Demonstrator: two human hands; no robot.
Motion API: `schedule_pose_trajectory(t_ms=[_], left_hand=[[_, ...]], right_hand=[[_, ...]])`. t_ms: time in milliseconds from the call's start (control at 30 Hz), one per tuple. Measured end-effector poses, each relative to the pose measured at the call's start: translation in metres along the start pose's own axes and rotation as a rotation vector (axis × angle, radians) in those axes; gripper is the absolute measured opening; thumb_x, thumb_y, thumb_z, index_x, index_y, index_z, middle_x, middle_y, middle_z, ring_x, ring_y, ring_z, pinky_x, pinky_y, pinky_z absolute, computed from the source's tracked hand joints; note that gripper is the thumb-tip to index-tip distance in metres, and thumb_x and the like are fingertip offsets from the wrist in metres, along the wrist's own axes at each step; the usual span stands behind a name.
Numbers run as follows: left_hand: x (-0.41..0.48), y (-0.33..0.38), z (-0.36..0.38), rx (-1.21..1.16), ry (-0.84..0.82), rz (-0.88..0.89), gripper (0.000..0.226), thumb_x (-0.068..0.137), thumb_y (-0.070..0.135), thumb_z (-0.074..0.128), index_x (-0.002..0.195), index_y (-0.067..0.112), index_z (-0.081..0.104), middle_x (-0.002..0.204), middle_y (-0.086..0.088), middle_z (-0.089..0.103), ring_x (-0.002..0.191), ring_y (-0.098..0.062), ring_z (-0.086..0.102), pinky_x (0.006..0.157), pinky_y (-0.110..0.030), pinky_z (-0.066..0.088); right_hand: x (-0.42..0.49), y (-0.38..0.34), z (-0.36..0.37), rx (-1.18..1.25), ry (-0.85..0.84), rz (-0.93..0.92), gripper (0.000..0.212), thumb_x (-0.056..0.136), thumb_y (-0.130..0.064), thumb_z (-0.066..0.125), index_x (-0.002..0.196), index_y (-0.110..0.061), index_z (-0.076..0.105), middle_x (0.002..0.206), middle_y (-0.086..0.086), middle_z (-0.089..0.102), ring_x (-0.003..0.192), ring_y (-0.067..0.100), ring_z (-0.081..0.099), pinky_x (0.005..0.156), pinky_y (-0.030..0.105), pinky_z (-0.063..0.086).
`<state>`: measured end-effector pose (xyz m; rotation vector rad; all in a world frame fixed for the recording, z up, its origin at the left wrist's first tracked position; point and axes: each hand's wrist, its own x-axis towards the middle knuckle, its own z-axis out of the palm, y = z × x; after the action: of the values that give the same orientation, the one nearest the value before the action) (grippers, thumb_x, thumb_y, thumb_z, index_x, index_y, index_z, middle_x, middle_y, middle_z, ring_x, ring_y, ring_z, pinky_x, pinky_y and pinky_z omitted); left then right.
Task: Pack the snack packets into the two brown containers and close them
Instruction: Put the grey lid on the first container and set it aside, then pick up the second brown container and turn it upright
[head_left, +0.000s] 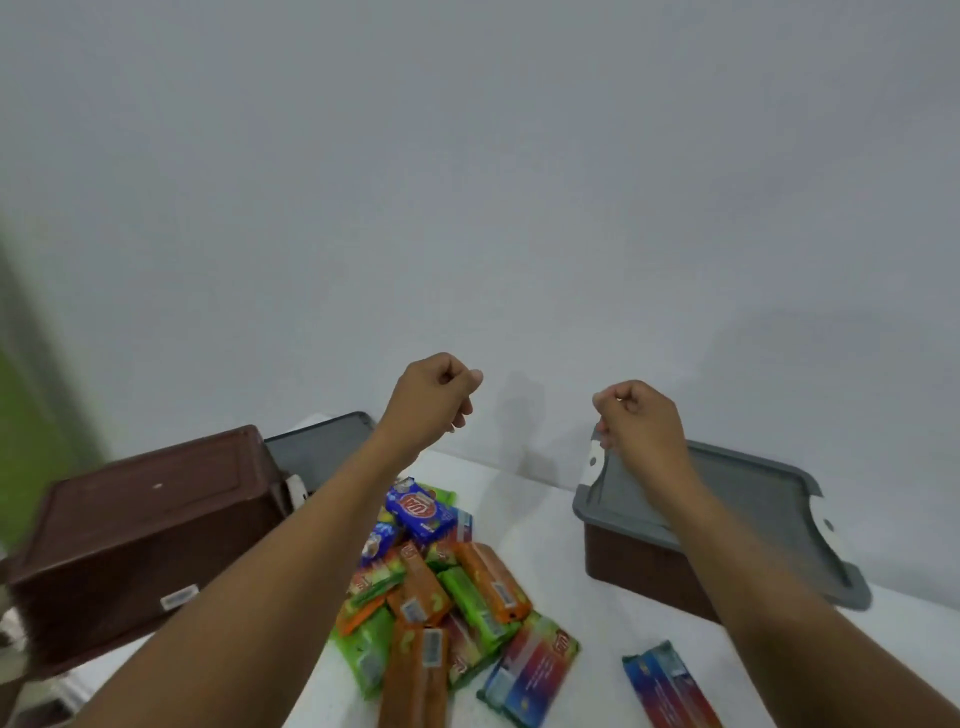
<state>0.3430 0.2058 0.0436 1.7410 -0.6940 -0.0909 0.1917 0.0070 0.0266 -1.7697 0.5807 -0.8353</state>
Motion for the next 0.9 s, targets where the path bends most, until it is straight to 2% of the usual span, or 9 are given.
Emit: schedule_pose_trajectory(t_ms=[100, 267, 433, 567, 633, 733, 833, 900], left_hand=[[-0.002, -0.010, -0.048, 0.043, 0.019, 0.027, 0.027, 0.096, 0.028, 0.066, 0.083, 0.004, 0.063, 0.072, -0.012, 0.071, 0.058, -0.016, 0.061, 0.056, -0.031, 0.050], [-0.009, -0.036, -0.136, 0.111, 0.062, 0.038, 0.029, 0.097, 0.029, 0.067, 0.081, 0.004, 0.064, 0.069, -0.010, 0.071, 0.056, -0.016, 0.062, 0.057, -0.029, 0.049], [-0.027, -0.073, -0.227, 0.134, 0.149, -0.039, 0.029, 0.097, 0.027, 0.067, 0.083, 0.002, 0.065, 0.067, -0.009, 0.069, 0.054, -0.016, 0.059, 0.055, -0.029, 0.046], [-0.042, -0.101, -0.297, 0.178, 0.251, -0.114, 0.021, 0.097, 0.026, 0.067, 0.082, 0.012, 0.070, 0.073, -0.005, 0.071, 0.057, -0.017, 0.062, 0.056, -0.029, 0.049], [-0.048, -0.117, -0.328, 0.170, 0.313, -0.152, 0.015, 0.097, 0.022, 0.067, 0.085, 0.015, 0.074, 0.076, -0.003, 0.073, 0.057, -0.017, 0.064, 0.056, -0.030, 0.050], [-0.059, -0.137, -0.360, 0.135, 0.384, -0.208, 0.012, 0.096, 0.019, 0.068, 0.088, 0.019, 0.077, 0.076, -0.002, 0.075, 0.057, -0.016, 0.063, 0.056, -0.029, 0.050], [-0.068, -0.154, -0.380, 0.128, 0.434, -0.259, 0.018, 0.094, 0.010, 0.068, 0.087, 0.024, 0.077, 0.078, -0.003, 0.075, 0.061, -0.017, 0.062, 0.058, -0.027, 0.048], [-0.071, -0.172, -0.390, 0.145, 0.472, -0.332, 0.022, 0.090, 0.006, 0.068, 0.085, 0.026, 0.076, 0.086, -0.006, 0.076, 0.067, -0.019, 0.061, 0.066, -0.031, 0.050]], right_hand=[[-0.008, -0.015, 0.050, -0.001, -0.049, -0.015, 0.013, 0.094, -0.026, 0.063, 0.089, -0.015, 0.067, 0.075, 0.007, 0.069, 0.061, 0.014, 0.061, 0.048, 0.017, 0.043], [-0.029, -0.037, 0.139, 0.017, -0.175, -0.043, 0.009, 0.092, -0.023, 0.066, 0.089, -0.015, 0.070, 0.074, 0.004, 0.067, 0.055, 0.007, 0.059, 0.047, 0.014, 0.043], [-0.053, -0.052, 0.227, 0.061, -0.314, -0.082, 0.009, 0.091, -0.029, 0.071, 0.088, -0.022, 0.076, 0.070, 0.000, 0.070, 0.054, 0.011, 0.059, 0.055, 0.023, 0.046], [-0.070, -0.056, 0.294, 0.097, -0.378, -0.084, 0.008, 0.091, -0.027, 0.071, 0.087, -0.023, 0.077, 0.072, -0.002, 0.072, 0.057, 0.009, 0.061, 0.058, 0.022, 0.047], [-0.078, -0.054, 0.323, 0.115, -0.413, -0.055, 0.008, 0.092, -0.022, 0.071, 0.089, -0.024, 0.078, 0.077, -0.003, 0.074, 0.063, 0.010, 0.065, 0.062, 0.024, 0.049], [-0.085, -0.052, 0.355, 0.121, -0.452, -0.012, 0.018, 0.093, -0.014, 0.068, 0.091, -0.029, 0.077, 0.091, -0.002, 0.077, 0.078, 0.015, 0.070, 0.073, 0.030, 0.054], [-0.087, -0.046, 0.379, 0.099, -0.479, 0.006, 0.016, 0.094, -0.017, 0.067, 0.102, -0.026, 0.078, 0.108, 0.000, 0.075, 0.099, 0.017, 0.069, 0.093, 0.038, 0.056], [-0.088, -0.046, 0.389, 0.086, -0.493, 0.030, 0.019, 0.094, -0.024, 0.068, 0.111, -0.026, 0.076, 0.115, -0.002, 0.073, 0.106, 0.016, 0.067, 0.100, 0.042, 0.054]])
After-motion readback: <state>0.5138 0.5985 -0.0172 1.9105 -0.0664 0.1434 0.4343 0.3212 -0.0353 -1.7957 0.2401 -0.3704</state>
